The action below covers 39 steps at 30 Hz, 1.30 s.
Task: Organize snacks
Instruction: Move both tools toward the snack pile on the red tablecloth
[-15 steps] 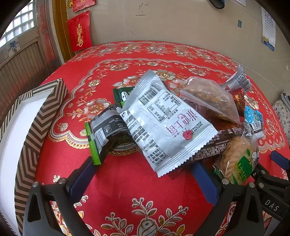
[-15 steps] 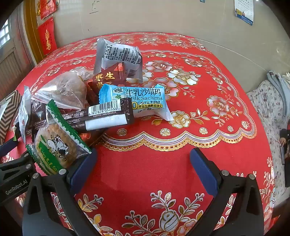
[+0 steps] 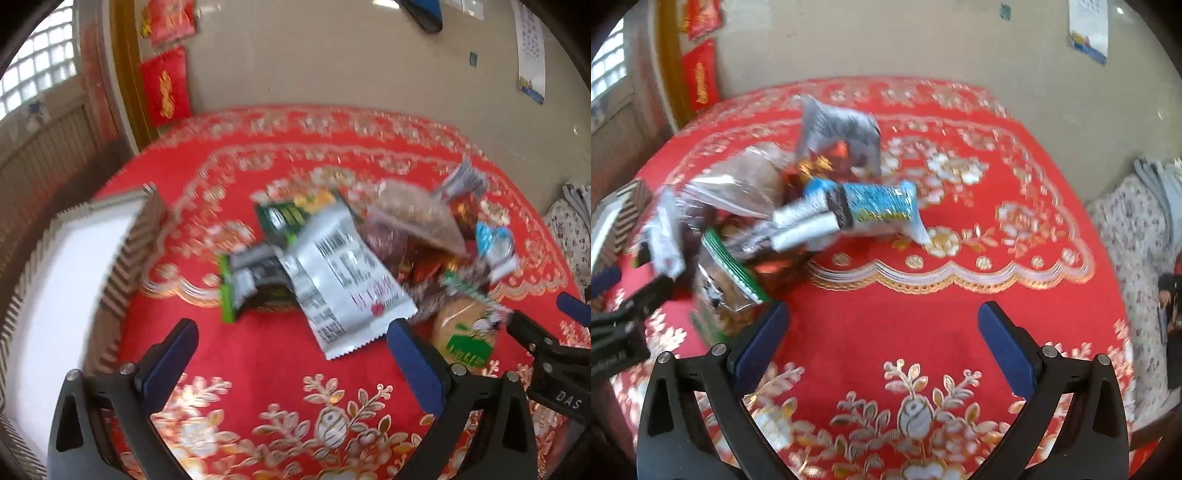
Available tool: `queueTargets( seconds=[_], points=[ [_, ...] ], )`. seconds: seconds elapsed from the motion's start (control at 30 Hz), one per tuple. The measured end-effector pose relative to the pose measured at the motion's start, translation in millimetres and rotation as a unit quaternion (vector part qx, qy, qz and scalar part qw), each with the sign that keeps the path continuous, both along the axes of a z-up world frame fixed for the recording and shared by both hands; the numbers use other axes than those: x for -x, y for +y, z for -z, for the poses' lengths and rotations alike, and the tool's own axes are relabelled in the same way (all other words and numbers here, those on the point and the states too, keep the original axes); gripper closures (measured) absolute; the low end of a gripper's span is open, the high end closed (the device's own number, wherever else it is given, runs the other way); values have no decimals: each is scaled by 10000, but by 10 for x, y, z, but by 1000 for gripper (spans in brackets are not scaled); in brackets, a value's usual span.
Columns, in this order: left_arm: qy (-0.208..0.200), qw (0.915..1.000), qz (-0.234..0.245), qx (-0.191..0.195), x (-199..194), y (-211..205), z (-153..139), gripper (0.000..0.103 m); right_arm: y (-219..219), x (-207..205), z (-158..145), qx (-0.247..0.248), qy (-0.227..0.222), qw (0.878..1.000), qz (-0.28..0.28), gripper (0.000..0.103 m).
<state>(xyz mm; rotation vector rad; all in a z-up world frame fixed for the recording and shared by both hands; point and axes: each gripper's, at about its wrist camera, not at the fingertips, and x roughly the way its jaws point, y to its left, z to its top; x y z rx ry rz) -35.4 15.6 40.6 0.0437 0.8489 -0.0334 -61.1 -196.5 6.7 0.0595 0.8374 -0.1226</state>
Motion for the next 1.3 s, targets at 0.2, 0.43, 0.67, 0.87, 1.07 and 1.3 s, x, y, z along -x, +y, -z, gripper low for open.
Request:
queueTargets(
  seconds=[0.2, 0.43, 0.67, 0.87, 1.07, 1.3],
  points=[
    [-405, 9992, -68, -2, 98, 140, -288, 0, 149, 191, -387, 154, -637, 9972, -346, 1],
    [-496, 9984, -159, 240, 109, 322, -370, 0, 233, 275, -502, -250, -918, 9925, -767, 1],
    [-448, 9976, -216, 484, 54, 445, -342, 0, 321, 275, -441, -219, -740, 9921, -987, 1],
    [-289, 9980, -173, 541, 9, 415, -272, 0, 418, 237, -364, -120, -553, 9920, -1129, 1],
    [-202, 9977, -155, 623, -67, 329, -232, 0, 464, 224, -291, -28, -451, 9921, -1171, 1],
    [-191, 9977, -223, 610, -86, 316, -200, 0, 461, 208, -221, -105, -335, 9927, -1156, 1]
  ],
)
